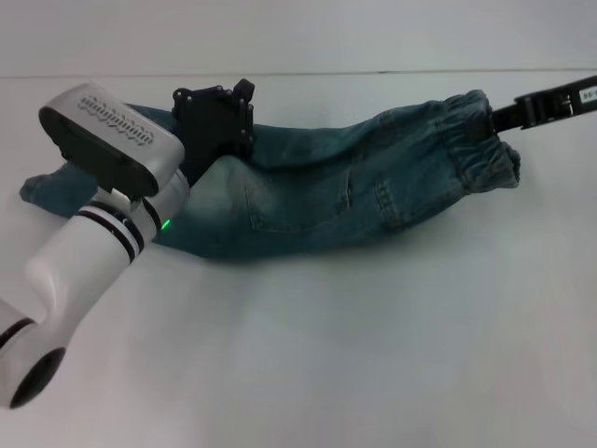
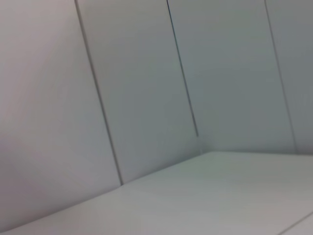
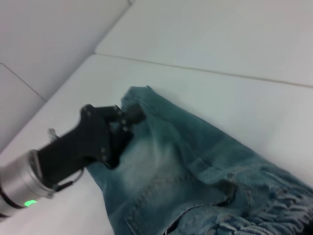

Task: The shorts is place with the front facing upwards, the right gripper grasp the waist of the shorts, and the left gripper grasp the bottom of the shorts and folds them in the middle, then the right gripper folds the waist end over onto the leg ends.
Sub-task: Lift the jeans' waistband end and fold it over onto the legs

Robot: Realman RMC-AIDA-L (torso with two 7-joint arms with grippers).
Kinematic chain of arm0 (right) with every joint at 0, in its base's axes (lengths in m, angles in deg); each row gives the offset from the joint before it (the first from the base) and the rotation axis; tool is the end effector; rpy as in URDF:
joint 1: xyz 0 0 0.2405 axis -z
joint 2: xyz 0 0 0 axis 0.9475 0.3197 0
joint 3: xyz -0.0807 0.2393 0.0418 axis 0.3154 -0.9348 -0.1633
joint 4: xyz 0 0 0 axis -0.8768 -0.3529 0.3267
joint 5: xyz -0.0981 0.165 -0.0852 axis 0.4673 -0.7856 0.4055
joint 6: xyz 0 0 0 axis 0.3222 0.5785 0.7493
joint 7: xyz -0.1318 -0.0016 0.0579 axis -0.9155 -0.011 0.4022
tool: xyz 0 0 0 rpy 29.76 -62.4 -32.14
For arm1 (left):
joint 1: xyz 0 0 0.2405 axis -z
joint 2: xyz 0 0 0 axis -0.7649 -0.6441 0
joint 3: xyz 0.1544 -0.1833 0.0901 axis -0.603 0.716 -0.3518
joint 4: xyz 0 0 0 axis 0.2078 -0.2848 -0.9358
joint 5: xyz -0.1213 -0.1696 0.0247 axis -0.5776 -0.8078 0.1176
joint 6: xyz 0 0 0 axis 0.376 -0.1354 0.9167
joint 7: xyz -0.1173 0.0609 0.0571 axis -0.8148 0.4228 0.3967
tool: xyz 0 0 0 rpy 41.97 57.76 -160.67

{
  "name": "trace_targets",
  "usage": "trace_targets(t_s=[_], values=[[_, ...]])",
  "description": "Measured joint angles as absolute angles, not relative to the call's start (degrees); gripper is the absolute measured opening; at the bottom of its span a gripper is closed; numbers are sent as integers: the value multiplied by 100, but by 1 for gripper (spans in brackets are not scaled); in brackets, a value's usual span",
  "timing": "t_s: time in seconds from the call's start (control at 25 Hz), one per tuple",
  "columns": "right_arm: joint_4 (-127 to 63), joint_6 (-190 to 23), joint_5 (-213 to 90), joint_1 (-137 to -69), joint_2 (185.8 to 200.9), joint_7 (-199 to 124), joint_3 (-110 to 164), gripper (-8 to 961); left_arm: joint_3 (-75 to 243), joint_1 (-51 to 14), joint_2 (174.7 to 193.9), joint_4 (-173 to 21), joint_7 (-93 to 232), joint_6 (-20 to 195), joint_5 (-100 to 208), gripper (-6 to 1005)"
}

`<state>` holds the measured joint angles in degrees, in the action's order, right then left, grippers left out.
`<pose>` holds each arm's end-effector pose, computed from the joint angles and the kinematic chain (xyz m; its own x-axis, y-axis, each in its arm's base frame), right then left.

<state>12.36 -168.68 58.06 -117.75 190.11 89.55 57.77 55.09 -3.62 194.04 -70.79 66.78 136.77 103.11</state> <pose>0.2070 0.4083 0.0849 0.5935 -0.7595 -0.2665 -0.8023 -0.5846 -0.1205 -0.2221 0.3923 -0.0905 0.8569 -0.0632 0.5116 0.4172 -0.4979 -0.7603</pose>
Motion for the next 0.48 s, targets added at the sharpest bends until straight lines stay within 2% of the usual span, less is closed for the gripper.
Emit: trace_targets(t_s=[0.48], values=[[1806,-17388,5530,-11978,19000,9370,5759,55,5791,-188,19403,-6524,7383,13329,10647,1]])
